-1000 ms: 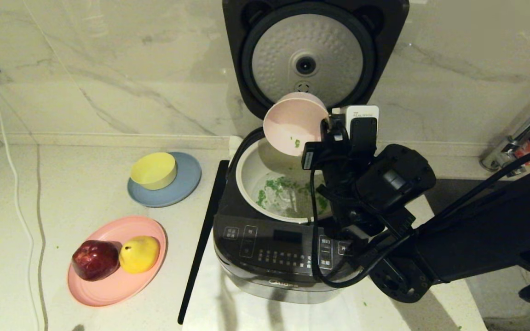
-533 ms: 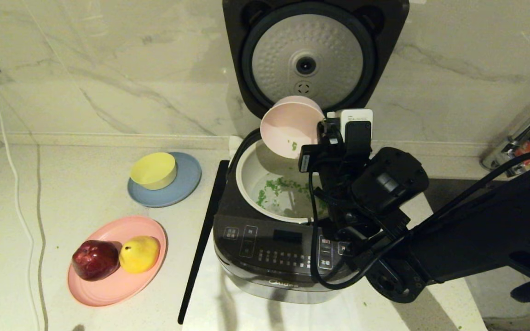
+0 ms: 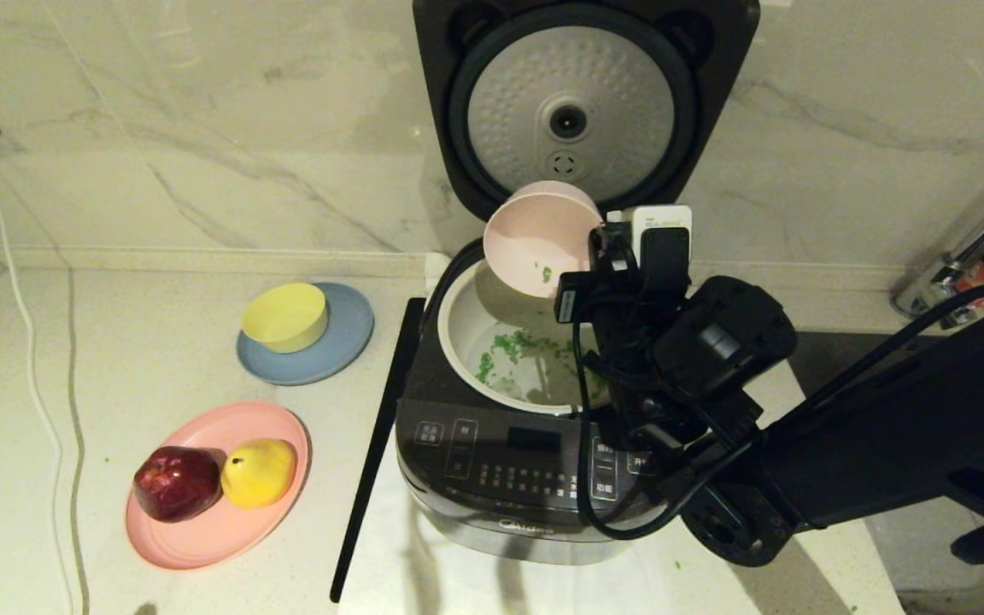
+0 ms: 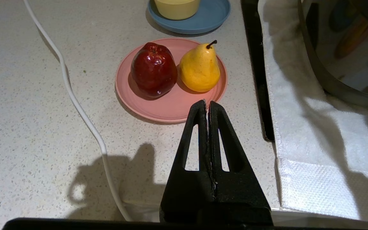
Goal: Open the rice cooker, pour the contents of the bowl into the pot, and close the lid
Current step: Pour the water from the bowl into the rice cooker
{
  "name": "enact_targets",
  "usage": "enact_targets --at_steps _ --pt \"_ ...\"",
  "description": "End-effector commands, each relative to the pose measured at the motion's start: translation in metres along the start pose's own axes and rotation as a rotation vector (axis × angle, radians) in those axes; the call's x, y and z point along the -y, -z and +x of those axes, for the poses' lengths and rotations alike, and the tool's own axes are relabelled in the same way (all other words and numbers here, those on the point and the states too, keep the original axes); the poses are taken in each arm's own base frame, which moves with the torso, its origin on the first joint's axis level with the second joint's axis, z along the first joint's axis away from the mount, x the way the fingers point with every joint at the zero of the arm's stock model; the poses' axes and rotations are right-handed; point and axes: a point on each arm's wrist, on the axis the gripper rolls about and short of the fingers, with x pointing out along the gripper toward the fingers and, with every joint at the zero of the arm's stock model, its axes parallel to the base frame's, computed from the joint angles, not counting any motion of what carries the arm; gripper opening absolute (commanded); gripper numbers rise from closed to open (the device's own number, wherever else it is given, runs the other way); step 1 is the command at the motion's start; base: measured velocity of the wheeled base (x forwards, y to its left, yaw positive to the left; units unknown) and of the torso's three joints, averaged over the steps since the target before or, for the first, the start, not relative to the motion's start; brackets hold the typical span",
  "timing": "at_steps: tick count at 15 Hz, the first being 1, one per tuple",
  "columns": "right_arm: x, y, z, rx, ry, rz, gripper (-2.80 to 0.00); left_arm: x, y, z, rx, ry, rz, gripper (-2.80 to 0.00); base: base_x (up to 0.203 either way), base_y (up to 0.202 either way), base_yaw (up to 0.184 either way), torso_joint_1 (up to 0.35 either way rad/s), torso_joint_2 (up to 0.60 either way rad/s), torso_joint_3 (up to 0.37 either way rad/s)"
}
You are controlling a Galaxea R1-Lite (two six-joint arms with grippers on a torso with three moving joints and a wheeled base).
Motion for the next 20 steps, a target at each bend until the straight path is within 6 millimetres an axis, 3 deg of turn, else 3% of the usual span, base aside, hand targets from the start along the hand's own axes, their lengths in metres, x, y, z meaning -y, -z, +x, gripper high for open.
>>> enact_targets --at_steps 1,6,20 --pt "-0.001 0.0 -0.002 0.0 -0.005 0.002 -2.8 0.0 0.003 0.001 -0.009 0.001 0.0 -2.8 0.0 0.0 0.0 0.0 0.0 0.0" --pt "-0.001 0.007 -0.002 -0.001 -0.044 -0.038 -2.8 0.0 0.003 0.001 -0.009 -0.001 -0.001 -2.8 0.0 0.0 0.0 0.0 0.0 0.0" --pt "0.007 0.0 0.014 0.055 -0.024 -0.289 -2.8 0.0 0.003 0.001 -0.009 -0.001 0.0 -2.8 0.0 0.0 0.0 0.0 0.0 0.0"
